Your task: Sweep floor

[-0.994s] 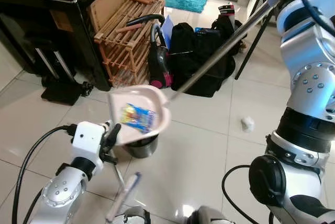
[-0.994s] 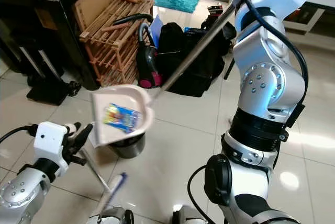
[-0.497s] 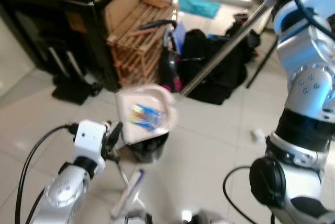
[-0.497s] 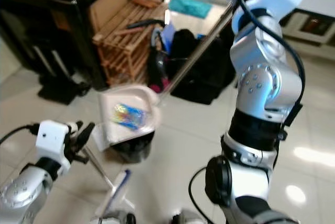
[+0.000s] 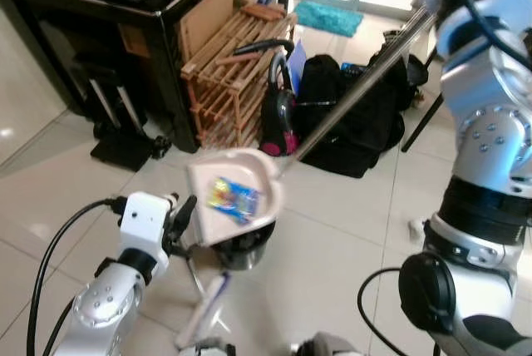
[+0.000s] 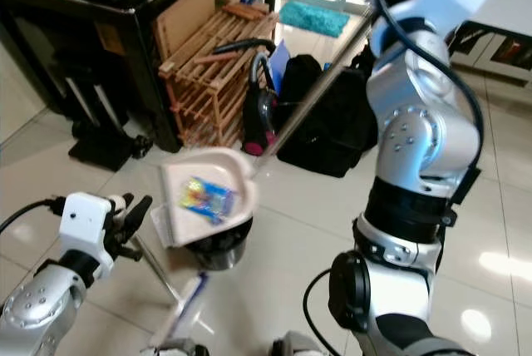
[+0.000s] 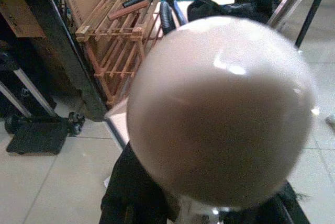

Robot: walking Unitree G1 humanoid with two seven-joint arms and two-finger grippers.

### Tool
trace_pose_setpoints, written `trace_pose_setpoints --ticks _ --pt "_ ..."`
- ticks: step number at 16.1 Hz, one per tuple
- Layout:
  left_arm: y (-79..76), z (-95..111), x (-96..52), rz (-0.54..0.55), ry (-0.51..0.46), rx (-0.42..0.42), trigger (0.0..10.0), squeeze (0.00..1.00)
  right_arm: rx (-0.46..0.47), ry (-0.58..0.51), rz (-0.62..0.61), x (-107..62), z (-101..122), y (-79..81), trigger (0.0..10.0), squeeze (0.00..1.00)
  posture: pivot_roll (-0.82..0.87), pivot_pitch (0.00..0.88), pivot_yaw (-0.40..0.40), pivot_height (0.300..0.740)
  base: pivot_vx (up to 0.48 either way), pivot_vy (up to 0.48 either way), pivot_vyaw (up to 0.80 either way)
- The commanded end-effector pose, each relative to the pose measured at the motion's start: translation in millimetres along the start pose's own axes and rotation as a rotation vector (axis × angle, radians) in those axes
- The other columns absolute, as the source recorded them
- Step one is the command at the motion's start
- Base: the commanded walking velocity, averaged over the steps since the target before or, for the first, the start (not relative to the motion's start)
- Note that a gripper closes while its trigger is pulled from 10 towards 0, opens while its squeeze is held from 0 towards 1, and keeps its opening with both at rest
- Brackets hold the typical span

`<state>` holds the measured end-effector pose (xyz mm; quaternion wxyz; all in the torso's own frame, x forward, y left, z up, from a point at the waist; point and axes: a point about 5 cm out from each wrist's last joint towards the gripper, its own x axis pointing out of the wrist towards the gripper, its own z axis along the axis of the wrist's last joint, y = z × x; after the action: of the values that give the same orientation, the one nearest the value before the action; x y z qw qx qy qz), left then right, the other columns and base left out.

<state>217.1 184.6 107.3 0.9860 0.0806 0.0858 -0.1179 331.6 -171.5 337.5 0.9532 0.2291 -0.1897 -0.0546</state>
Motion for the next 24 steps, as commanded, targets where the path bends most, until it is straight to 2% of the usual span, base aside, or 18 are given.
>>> trace_pose_setpoints --ticks 1,7,11,13,17,22,24 --pt "-2.2 1 1.1 -0.005 -0.016 -0.003 10.0 0.00 0.002 -0.088 -0.012 0.2 14 -5.3 10.0 0.00 0.01 0.112 -0.003 0.740 0.000 0.000 0.00" --pt "-3.3 0 2.3 -0.010 -0.007 -0.001 10.0 0.00 -0.007 -0.195 0.050 -4.8 11 3.8 10.0 0.00 0.01 0.113 -0.002 0.740 0.000 0.000 0.00" --pt "-3.6 0 2.8 -0.010 -0.007 -0.001 10.0 0.00 0.004 -0.212 0.087 -7.2 5 10.4 10.0 0.00 0.01 0.112 -0.002 0.740 0.000 0.000 0.00" --pt "-4.1 0 3.1 -0.012 -0.010 -0.001 10.0 0.00 0.012 -0.257 0.135 -13.0 0 23.1 10.0 0.00 0.01 0.115 0.001 0.740 0.000 0.000 0.00" --pt "-4.9 0 2.9 -0.015 -0.010 -0.001 10.0 0.00 0.031 -0.329 0.190 -20.3 -1 33.1 10.0 0.00 0.01 0.117 -0.001 0.740 0.000 0.000 0.00" --pt "-4.2 0 1.5 -0.013 -0.012 0.005 10.0 0.00 -0.015 -0.535 0.395 -46.5 8 65.5 10.0 0.00 0.01 0.117 -0.004 0.740 0.000 0.000 0.00" --pt "-3.9 0 1.4 -0.012 -0.013 0.005 10.0 0.00 -0.026 -0.578 0.452 -53.7 8 75.7 10.0 0.00 0.01 0.115 -0.005 0.740 0.000 0.000 0.00"
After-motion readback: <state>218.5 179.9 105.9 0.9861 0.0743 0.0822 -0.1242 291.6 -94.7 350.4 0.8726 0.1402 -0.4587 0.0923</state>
